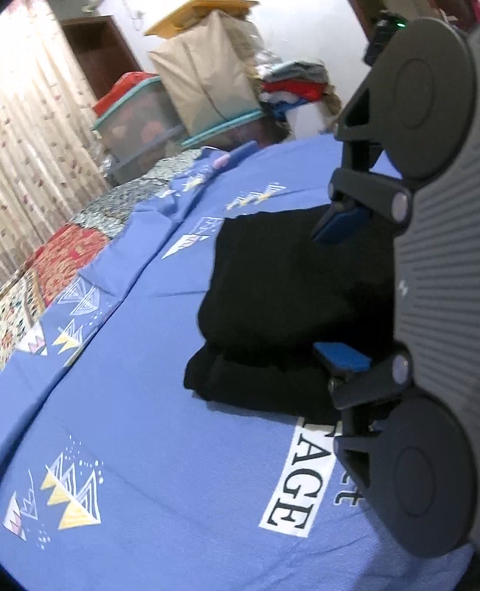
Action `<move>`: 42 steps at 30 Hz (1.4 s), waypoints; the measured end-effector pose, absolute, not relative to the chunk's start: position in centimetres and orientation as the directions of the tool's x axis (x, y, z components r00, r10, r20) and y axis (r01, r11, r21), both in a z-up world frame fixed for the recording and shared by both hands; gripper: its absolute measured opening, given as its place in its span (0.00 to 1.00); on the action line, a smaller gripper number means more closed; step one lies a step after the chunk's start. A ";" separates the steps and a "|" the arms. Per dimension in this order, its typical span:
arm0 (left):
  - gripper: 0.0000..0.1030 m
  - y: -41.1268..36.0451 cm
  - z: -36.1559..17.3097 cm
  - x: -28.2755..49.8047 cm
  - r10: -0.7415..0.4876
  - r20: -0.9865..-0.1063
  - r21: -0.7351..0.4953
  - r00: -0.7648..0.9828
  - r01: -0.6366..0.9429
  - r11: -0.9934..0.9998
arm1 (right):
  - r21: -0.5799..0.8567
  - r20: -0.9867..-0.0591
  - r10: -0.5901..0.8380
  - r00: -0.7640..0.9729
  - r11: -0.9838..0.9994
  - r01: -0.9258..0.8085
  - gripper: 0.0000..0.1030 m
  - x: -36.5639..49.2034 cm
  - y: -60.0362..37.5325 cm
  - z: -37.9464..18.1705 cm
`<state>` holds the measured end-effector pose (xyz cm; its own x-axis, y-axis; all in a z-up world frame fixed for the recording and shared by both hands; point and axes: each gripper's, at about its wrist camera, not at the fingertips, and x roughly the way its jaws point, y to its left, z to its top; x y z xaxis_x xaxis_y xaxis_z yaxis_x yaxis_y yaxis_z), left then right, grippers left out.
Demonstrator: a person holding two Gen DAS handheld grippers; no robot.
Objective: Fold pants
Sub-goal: 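Press the folded bundle down with the right gripper and release both grippers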
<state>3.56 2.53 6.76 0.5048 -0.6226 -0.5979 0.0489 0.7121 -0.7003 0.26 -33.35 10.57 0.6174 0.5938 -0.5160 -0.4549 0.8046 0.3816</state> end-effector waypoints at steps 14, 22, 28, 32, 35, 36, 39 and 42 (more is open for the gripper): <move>0.20 0.0 11.1 3.6 -0.565 -0.608 -0.534 0.558 0.240 0.811 | 0.340 -0.556 0.728 0.401 0.639 -0.690 0.43 -0.5 -23.1 10.8; 0.38 1.5 5.7 3.5 -0.429 -0.767 -0.447 0.476 0.083 0.891 | 0.275 -0.692 0.642 0.331 0.658 -0.701 0.43 1.0 -19.3 6.9; 0.43 3.6 8.9 2.1 -0.421 -0.702 -0.461 0.575 0.083 0.883 | 0.350 -0.622 0.712 0.326 0.625 -0.698 0.43 0.9 -22.1 9.6; 0.41 4.3 11.8 2.2 -0.483 -0.592 -0.537 0.645 0.132 0.833 | 0.400 -0.523 0.725 0.448 0.673 -0.623 0.43 2.6 -26.4 12.2; 0.37 3.1 12.3 2.4 -0.537 -0.551 -0.553 0.639 0.202 0.808 | 0.460 -0.484 0.684 0.545 0.729 -0.507 0.43 4.7 -29.7 12.8; 0.35 2.3 12.1 2.5 -0.551 -0.551 -0.553 0.626 0.220 0.803 | 0.468 -0.492 0.657 0.571 0.752 -0.464 0.43 5.4 -30.5 12.9; 0.30 0.3 10.7 3.0 -0.573 -0.583 -0.547 0.575 0.244 0.801 | 0.484 -0.512 0.612 0.603 0.785 -0.386 0.43 7.4 -31.9 12.6; 0.27 -0.1 8.9 2.9 -0.577 -0.618 -0.547 0.533 0.236 0.803 | 0.518 -0.522 0.614 0.592 0.779 -0.352 0.43 9.1 -32.0 12.1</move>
<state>2.87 -0.11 8.86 0.5334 -0.5774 -0.6181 0.2358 0.8033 -0.5469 9.08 -32.03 12.10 0.5921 0.6142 -0.5218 -0.3519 0.7795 0.5182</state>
